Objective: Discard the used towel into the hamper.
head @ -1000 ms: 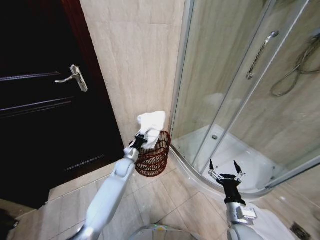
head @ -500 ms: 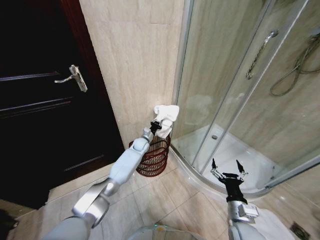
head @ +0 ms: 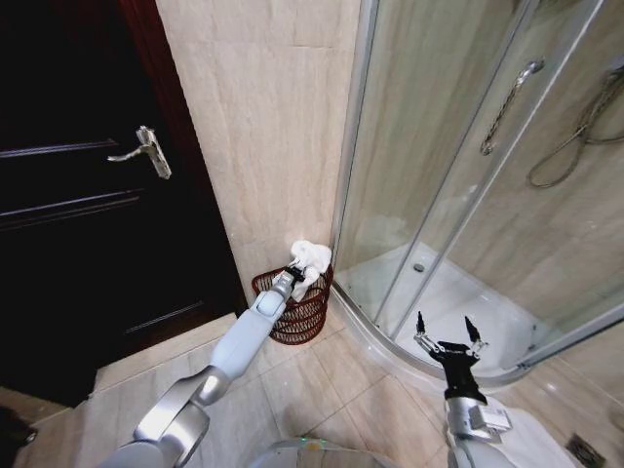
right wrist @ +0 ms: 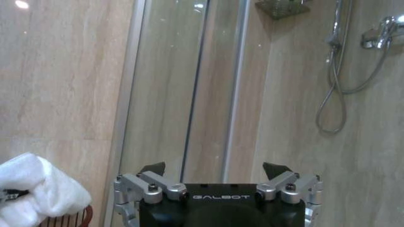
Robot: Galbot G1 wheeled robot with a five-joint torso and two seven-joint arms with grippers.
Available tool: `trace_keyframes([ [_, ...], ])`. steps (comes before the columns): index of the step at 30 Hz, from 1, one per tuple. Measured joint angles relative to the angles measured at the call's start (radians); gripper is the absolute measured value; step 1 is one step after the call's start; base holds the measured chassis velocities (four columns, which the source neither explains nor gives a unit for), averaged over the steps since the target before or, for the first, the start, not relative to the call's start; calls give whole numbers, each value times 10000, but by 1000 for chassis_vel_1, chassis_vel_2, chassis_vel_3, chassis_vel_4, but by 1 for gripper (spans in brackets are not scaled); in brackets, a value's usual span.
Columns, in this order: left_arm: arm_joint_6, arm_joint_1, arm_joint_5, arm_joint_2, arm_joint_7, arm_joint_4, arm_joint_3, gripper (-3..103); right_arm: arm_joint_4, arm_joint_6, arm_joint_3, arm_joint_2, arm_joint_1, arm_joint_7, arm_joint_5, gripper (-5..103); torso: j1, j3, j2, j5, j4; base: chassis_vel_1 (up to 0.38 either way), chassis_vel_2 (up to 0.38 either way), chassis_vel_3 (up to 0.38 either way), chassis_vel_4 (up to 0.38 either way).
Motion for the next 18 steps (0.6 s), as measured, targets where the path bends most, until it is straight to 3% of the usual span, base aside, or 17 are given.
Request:
trace_keyframes([
  [1,0,0,0,0,0,0,0,23,0,0,0,0,0,0,0,100,0,0,0,0,0,0,0,0,0],
  [2,511,101,-42,75,65,-413,-5,34,57,6,13,0,-29,40,39,100,0,0,0,1,-2,0,0,0,0],
  [4,1190,220,-394,179,285,-925,-7,39,153,2,23,0,-54,73,87,100,0,0,1,0,-1,0,0,0,0],
  [5,1190,220,-394,179,285,-925,-7,39,153,2,23,0,-54,73,87,100,0,0,1,0,-1,0,0,0,0],
  [7,2241,409,-734,370,742,-1679,-28,50,264,-35,10,0,-71,98,100,100,0,0,2,1,0,0,0,0,0],
  [8,2241,409,-734,370,742,-1679,-28,50,264,-35,10,0,-71,98,100,100,0,0,2,1,0,0,0,0,0],
  [11,3256,584,-873,583,886,-2387,-74,66,387,-65,-44,0,-107,101,75,100,0,0,2,0,1,0,0,0,0],
  [12,3436,625,-941,636,890,-2559,-99,72,398,-68,-60,0,-112,101,61,100,0,0,2,0,1,0,0,0,0],
  [14,3500,649,-991,668,896,-2643,-115,72,399,-68,-70,0,-114,101,50,100,0,0,2,1,0,0,0,0,0],
  [18,3758,841,-1502,833,958,-3251,-344,93,328,-67,-126,0,-103,105,-29,100,0,1,2,1,0,0,0,0,0],
])
